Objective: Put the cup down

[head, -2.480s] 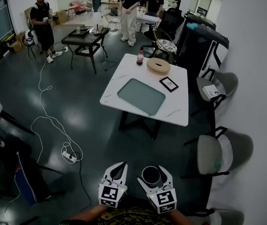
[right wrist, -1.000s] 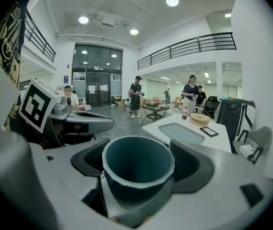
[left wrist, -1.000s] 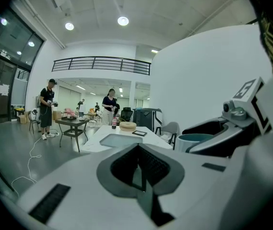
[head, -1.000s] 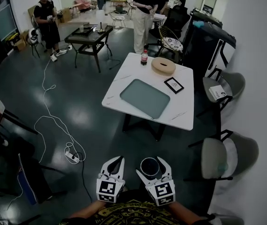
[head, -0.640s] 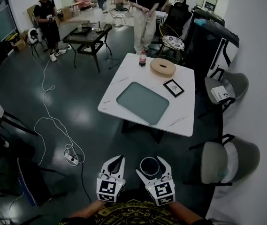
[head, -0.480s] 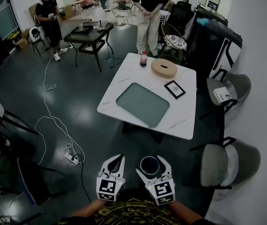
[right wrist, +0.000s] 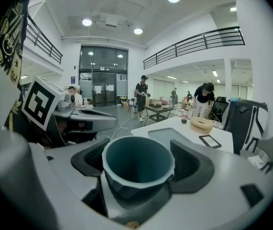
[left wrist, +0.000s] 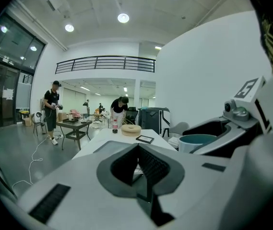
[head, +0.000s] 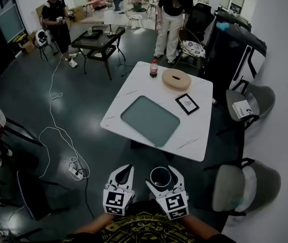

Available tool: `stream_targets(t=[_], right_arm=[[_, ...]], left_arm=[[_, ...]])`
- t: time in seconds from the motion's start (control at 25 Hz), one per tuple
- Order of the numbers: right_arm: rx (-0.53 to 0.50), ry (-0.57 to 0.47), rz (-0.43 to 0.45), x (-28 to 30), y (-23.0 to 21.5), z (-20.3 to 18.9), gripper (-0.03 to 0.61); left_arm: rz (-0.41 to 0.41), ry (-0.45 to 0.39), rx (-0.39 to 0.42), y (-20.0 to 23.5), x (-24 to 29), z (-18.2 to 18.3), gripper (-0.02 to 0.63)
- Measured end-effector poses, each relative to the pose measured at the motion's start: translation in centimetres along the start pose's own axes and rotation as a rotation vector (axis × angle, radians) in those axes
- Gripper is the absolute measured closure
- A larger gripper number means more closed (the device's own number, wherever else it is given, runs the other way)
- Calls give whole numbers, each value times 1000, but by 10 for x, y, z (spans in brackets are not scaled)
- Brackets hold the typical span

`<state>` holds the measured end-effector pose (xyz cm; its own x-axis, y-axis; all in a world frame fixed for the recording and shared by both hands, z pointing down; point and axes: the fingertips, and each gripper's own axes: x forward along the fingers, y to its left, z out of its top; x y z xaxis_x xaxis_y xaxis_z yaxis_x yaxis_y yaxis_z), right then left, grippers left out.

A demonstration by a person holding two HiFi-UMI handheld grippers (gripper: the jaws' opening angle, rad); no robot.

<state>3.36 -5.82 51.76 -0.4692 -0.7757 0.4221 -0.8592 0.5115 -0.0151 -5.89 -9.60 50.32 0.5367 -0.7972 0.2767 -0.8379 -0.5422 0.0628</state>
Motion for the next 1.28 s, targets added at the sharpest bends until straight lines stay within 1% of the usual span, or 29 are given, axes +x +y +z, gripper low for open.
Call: stream_targets(t=[0.36, 0.8, 1.08, 1.28], right_arm=[[-9, -1, 60, 4, -37, -2, 187], [-6, -6, 95, -2, -72, -11, 187], [7, -13, 95, -2, -81, -10, 187], [10, -12, 68, -1, -93, -12, 187]], left_arm=[[54, 18, -9, -14, 32, 3, 603], [89, 39, 4, -40, 51, 3, 603], [73, 60, 20, -49, 60, 3, 603], [40, 53, 41, -58, 76, 7, 603]])
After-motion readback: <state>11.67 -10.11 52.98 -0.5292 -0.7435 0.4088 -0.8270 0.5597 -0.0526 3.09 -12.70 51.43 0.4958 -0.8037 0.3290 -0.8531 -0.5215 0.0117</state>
